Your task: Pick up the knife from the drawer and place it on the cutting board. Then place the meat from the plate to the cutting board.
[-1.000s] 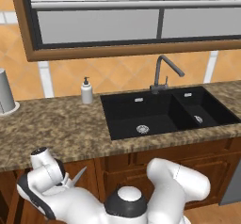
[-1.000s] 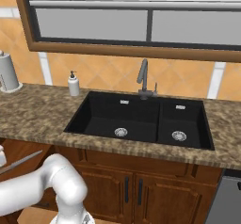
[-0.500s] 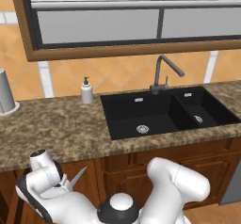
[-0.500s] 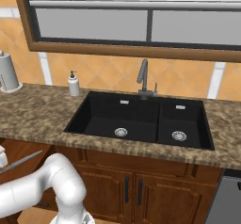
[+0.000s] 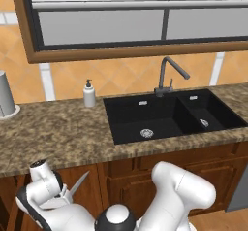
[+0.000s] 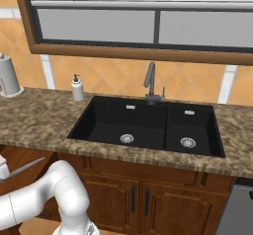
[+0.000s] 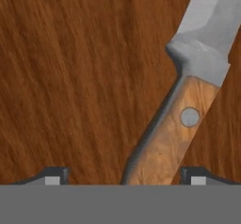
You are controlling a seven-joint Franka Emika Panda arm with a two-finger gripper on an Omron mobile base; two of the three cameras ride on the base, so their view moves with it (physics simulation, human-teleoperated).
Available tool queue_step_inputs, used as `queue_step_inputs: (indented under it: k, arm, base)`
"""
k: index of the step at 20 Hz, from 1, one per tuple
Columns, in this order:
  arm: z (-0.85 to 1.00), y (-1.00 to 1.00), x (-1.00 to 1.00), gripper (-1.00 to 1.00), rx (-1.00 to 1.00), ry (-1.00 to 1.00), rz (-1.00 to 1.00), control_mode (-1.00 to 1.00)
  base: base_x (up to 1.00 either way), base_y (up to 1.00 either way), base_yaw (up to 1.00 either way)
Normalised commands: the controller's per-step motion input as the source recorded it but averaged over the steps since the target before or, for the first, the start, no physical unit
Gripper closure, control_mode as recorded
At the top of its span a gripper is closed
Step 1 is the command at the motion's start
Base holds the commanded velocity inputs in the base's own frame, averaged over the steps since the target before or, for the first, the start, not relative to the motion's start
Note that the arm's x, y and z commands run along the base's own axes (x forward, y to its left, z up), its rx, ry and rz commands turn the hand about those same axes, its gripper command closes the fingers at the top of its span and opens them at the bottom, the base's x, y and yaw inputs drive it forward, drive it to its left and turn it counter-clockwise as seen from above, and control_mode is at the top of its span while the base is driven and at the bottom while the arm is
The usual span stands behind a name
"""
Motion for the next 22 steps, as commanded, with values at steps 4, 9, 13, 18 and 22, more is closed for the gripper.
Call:
queue_step_inputs:
  k: [4, 9, 13, 18, 22]
  arm:
    - [-0.08, 0.01, 0.17, -1.00, 0.00, 0.00, 0.00, -1.00]
    - [-0.23, 0.00, -0.01, -1.00, 0.00, 0.00, 0.00, -1.00]
    - [-0.12, 0.00, -0.01, -1.00, 0.00, 0.01, 0.00, -1.00]
    - [-0.08, 0.00, 0.00, 1.00, 0.00, 0.00, 0.00, -1.00]
    - [-0.04, 0.00, 0.00, 1.00, 0.00, 0.01, 0.00, -1.00]
  base:
    - [0.00, 0.00, 0.00]
    - [0.00, 0.00, 0.00]
    - [0.00, 0.00, 0.00]
    - [0.00, 0.00, 0.00]
    - [0.00, 0.00, 0.00]
